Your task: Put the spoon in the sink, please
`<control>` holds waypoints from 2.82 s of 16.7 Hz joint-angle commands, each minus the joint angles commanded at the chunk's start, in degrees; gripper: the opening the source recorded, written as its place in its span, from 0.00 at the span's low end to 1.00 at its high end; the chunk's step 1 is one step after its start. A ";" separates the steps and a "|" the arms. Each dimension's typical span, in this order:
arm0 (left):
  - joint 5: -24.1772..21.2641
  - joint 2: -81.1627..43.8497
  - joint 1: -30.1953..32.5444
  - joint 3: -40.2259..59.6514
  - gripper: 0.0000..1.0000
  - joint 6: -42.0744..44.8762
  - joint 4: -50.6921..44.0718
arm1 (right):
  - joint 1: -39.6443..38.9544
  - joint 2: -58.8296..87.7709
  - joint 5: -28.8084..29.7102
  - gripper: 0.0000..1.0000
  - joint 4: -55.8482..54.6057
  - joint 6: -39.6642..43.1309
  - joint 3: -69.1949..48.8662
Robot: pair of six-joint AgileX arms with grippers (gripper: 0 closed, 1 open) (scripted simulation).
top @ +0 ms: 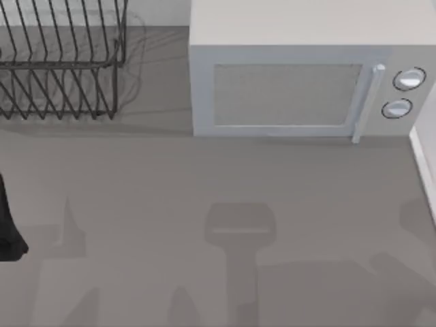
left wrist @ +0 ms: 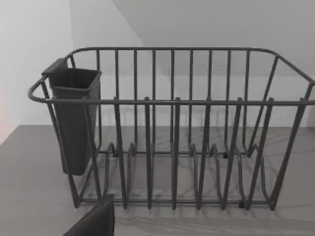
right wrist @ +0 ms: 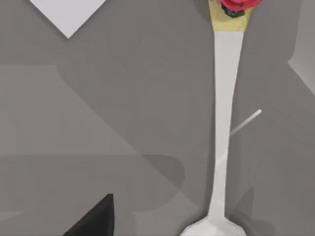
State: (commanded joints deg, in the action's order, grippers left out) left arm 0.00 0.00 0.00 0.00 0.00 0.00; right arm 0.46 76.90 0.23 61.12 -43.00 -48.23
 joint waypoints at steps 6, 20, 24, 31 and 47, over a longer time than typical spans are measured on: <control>0.00 0.00 0.00 0.00 1.00 0.00 0.00 | -0.06 1.88 -0.01 1.00 -4.21 -0.06 2.46; 0.00 0.00 0.00 0.00 1.00 0.00 0.00 | -0.14 13.00 -0.02 0.92 -27.90 -0.34 14.90; 0.00 0.00 0.00 0.00 1.00 0.00 0.00 | -0.14 13.00 -0.02 0.62 -27.90 -0.34 14.90; 0.00 0.00 0.00 0.00 1.00 0.00 0.00 | -0.14 13.00 -0.02 0.10 -27.90 -0.34 14.90; 0.00 0.00 0.00 0.00 1.00 0.00 0.00 | -0.33 5.86 1.07 0.00 -12.57 -0.21 5.77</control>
State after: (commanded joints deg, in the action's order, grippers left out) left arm 0.00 0.00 0.00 0.00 0.00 0.00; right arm 0.13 82.75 1.30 48.55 -43.21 -42.46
